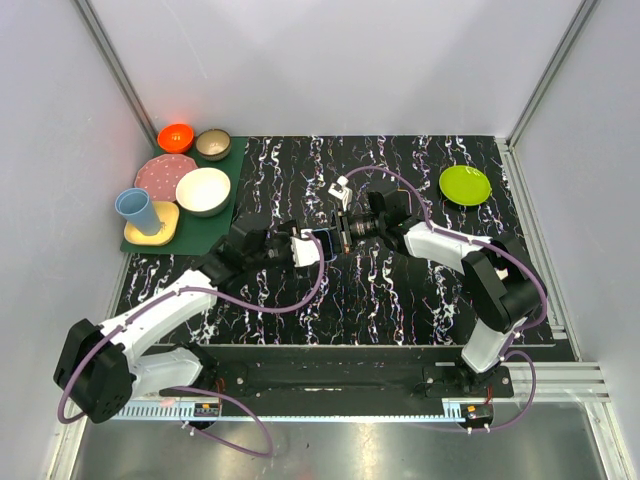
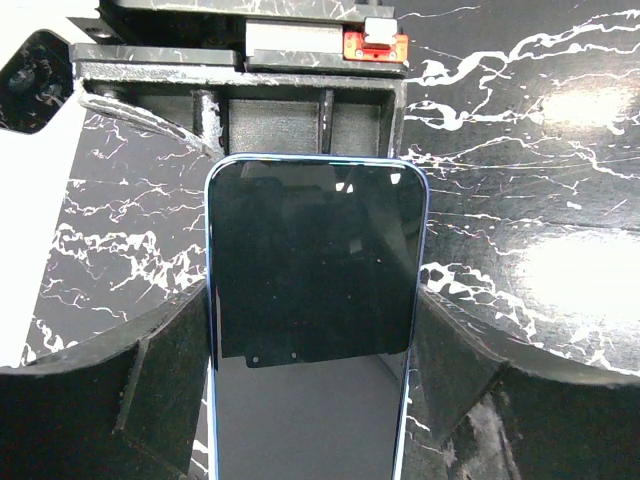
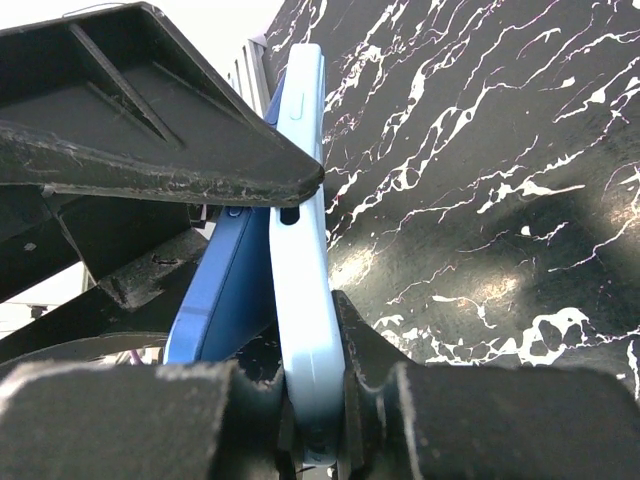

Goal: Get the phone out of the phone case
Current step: Remove the phone case from the phone.

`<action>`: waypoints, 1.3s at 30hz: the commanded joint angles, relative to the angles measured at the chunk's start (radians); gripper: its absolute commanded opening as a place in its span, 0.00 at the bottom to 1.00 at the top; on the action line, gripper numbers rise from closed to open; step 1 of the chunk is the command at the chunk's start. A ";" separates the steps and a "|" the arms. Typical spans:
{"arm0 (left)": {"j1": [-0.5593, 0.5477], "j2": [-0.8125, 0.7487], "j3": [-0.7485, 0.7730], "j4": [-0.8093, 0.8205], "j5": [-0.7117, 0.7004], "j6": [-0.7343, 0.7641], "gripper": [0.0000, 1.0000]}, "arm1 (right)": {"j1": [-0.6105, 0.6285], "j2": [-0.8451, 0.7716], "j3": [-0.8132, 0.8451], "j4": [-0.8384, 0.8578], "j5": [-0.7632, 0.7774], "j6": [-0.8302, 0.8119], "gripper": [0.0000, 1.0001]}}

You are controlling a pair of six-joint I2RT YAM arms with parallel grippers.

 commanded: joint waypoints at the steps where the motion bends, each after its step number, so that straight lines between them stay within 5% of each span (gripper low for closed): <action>1: -0.005 0.010 0.049 0.000 0.114 -0.049 0.14 | 0.012 -0.059 0.021 0.091 0.015 -0.044 0.00; 12: 0.012 0.013 0.068 0.003 0.175 -0.123 0.00 | 0.012 -0.102 -0.008 0.099 0.084 -0.109 0.00; 39: 0.121 0.010 0.073 0.147 0.359 -0.393 0.00 | 0.012 -0.160 -0.045 0.141 0.140 -0.139 0.00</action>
